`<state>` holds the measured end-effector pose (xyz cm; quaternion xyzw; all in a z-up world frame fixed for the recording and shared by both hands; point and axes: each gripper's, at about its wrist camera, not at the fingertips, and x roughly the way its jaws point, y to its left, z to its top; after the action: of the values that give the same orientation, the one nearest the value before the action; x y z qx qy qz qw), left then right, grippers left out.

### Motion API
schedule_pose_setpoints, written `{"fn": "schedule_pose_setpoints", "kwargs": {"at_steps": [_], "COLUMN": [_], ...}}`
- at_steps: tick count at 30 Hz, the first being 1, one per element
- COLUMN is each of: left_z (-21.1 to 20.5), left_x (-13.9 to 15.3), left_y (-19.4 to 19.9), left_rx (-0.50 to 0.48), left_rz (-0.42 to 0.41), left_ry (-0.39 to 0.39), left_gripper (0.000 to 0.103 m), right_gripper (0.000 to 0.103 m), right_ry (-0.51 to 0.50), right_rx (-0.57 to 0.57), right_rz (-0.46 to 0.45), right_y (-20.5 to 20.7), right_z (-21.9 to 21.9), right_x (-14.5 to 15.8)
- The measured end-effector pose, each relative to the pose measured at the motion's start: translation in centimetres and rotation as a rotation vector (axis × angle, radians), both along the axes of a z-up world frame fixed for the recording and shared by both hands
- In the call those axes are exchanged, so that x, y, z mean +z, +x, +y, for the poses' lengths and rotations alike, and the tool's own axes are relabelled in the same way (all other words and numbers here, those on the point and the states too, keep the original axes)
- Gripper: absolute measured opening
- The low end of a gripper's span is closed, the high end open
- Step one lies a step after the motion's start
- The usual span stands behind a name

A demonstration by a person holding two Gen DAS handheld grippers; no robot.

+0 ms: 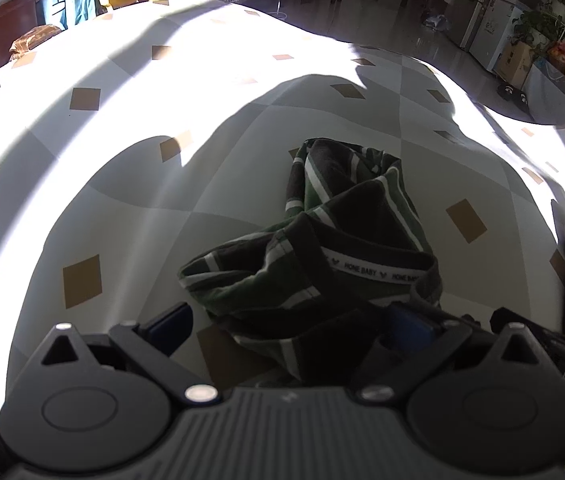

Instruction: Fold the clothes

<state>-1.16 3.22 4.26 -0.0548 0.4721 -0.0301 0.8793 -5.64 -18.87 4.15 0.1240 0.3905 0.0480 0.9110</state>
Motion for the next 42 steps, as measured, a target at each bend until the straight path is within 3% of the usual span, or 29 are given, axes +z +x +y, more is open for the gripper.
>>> {"fn": "schedule_pose_setpoints", "kwargs": {"at_steps": [11,18,19,22,26,33,36,42], "left_z": [-2.0,-2.8,-2.8,-3.2,-4.0,-3.5,-2.7,-2.0], "left_x": [1.6,2.4,2.5,2.6,1.7,-0.2,-1.1,-2.0], "left_y": [-3.3,-5.1,-5.4,-5.9,-6.5,-5.7,-5.3,-5.1], "left_rx": [-0.117,-0.168,-0.175,-0.204,-0.237,-0.206,-0.176,-0.151], "left_rz": [-0.02,-0.035,-0.038,-0.028,-0.008,0.054,0.092,0.116], "left_ry": [0.008,0.009,0.007,-0.012,0.021,0.047,0.022,0.006], "left_gripper": [0.103,0.103,0.103,0.103,0.103,0.103,0.103,0.103], "right_gripper": [0.004,0.005,0.007,0.034,0.047,0.054,0.057,0.057], "right_ry": [-0.059,-0.04,-0.021,0.049,0.124,0.197,0.217,0.177], "right_rx": [-0.078,-0.077,-0.076,-0.073,-0.046,0.024,0.064,0.082], "right_rz": [-0.037,-0.031,-0.025,-0.009,-0.001,0.092,0.144,0.114], "right_y": [-0.1,-0.2,-0.1,-0.1,0.1,1.3,1.7,1.5], "right_z": [-1.5,-1.7,-1.9,-2.3,-2.5,-1.4,-0.6,0.3], "right_x": [1.2,1.3,1.2,1.0,0.8,-0.9,-2.1,-2.6]}}
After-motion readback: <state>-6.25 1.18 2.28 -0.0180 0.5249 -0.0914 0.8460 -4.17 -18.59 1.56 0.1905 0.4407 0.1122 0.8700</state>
